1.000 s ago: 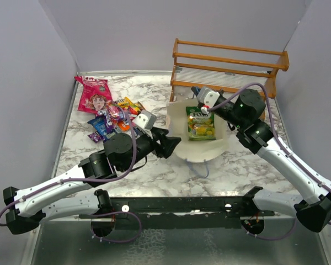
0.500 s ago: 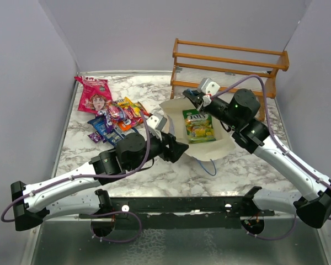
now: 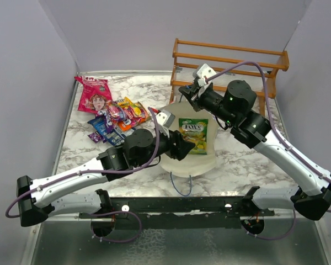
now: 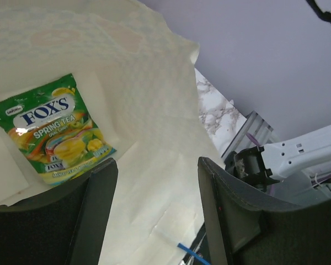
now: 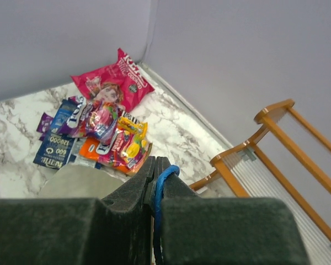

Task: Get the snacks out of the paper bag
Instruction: Adjust the paper bag at the center of the board, then take out the snack from the paper bag.

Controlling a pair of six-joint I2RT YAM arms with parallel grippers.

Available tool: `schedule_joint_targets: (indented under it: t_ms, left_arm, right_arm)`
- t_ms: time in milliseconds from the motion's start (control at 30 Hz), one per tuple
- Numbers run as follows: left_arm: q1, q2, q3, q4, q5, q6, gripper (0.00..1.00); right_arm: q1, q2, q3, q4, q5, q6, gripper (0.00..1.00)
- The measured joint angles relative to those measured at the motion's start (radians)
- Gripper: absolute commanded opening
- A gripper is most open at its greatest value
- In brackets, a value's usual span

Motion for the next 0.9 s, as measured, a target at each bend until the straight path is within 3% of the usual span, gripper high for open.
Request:
schedule_joint_targets:
  t_ms: [200, 400, 567, 900]
  left_arm:
    - [-0.002, 0.045, -0.014, -0.009, -0.042, -0.017, 0.34]
    - [-0.027, 0.142, -0.006, -0.086, -0.224, -0.064, 0.38]
    - [-0.122, 0.28, 0.083, -0.168, -0.385, -0.081, 0.42]
    - [-0.118, 0.353, 0.122, -0.158, -0.434, -0.082, 0.46]
  right_arm:
    - [0.01, 0.035, 0.013, -0.028, 0.01, 0.037, 0.02]
    - [0.017, 0.035, 0.013, -0.031, 0.032, 0.048, 0.02]
    - [0.029, 0.036, 0.018, -0.04, 0.068, 0.047, 0.02]
    - [0.035, -0.003, 0.048, -0.061, 0.2, -0.001, 0.02]
